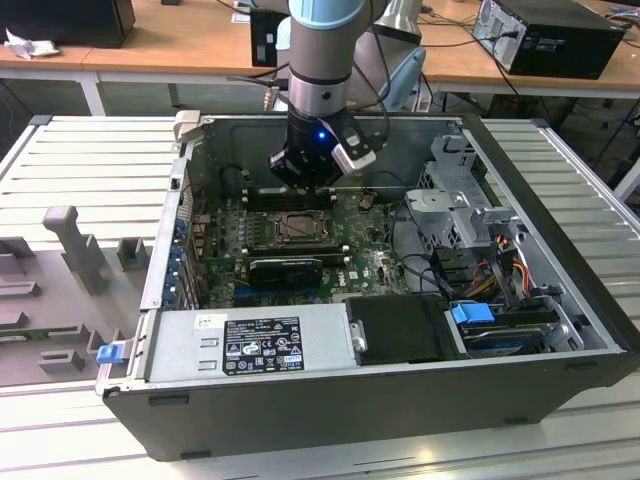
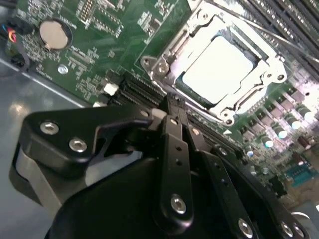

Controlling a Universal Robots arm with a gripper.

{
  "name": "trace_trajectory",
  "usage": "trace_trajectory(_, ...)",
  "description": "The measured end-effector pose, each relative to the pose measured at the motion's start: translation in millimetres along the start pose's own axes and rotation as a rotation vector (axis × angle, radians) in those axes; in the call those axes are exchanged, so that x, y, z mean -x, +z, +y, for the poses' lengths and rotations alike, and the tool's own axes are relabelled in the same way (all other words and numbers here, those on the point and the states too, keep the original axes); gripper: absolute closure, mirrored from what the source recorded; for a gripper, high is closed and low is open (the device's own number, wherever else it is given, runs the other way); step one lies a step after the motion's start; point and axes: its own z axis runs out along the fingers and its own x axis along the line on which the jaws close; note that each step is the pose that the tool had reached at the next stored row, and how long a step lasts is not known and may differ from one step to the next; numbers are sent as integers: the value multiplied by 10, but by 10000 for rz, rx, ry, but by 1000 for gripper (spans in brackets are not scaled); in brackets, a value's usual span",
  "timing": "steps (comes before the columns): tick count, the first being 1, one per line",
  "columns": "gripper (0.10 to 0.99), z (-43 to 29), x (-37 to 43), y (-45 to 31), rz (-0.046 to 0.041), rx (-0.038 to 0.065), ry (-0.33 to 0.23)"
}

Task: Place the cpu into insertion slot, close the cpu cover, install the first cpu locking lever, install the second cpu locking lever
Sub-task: 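Install the first cpu locking lever, then install the second cpu locking lever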

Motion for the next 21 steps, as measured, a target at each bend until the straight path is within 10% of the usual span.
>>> trace_trajectory(21,980,-60,-7,-17,1,-2,1)
